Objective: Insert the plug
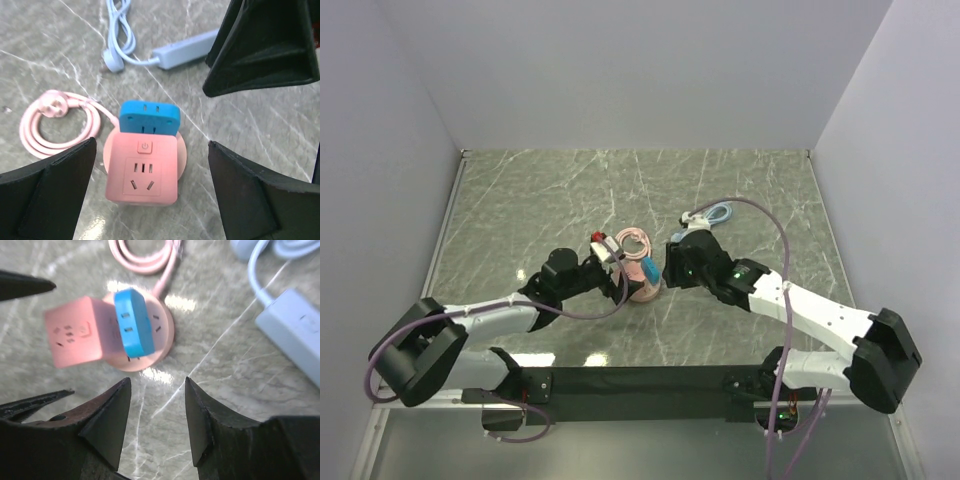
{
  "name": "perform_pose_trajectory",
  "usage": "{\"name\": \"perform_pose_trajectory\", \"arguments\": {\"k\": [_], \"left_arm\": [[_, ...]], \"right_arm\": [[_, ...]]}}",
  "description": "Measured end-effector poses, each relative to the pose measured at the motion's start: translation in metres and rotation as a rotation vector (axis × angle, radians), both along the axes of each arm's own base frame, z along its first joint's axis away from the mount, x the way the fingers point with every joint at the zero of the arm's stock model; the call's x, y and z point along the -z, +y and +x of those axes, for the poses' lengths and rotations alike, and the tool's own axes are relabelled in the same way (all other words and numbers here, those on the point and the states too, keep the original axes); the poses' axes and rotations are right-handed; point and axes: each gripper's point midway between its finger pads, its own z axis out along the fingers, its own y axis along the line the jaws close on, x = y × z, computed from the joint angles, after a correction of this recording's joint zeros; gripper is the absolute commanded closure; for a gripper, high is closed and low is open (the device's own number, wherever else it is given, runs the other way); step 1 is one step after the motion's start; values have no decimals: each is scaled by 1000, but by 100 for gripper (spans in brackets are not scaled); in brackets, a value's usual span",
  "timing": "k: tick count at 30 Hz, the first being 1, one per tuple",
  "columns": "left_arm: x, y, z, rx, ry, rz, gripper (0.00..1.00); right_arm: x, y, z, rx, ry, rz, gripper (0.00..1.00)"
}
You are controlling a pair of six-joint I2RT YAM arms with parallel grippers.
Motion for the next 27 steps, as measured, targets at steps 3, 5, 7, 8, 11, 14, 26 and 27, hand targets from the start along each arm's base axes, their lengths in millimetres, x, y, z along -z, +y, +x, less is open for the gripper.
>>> {"name": "perform_pose_trajectory", "arguments": {"k": [3,5,7,8,11,14,26,27], "left_arm": [[-13,3,2,-27,-20,-22,1],[-23,9,5,-65,-28,-40,1],[-34,18,12,-123,-33,-65,1],[-41,24,17,-154,-37,-83,1],[-63,58,45,-291,-32,-157,0],[-81,105,81,-456,-13,-232,1],[-97,224,124,-894,66,-399,1],[-102,228,122,-911,56,-407,1]], "right_arm": [[-19,-3,8,22,-54,11,43],[-29,-7,14,39,-86,16,43],[-39,-16,24,72,-123,28,43],[-44,-20,29,90,-139,35,43],[-67,-42,52,169,-222,92,43],[-87,-71,72,260,-313,147,43],[-115,-170,98,520,-520,223,43],[-118,-175,98,533,-537,228,43]]}}
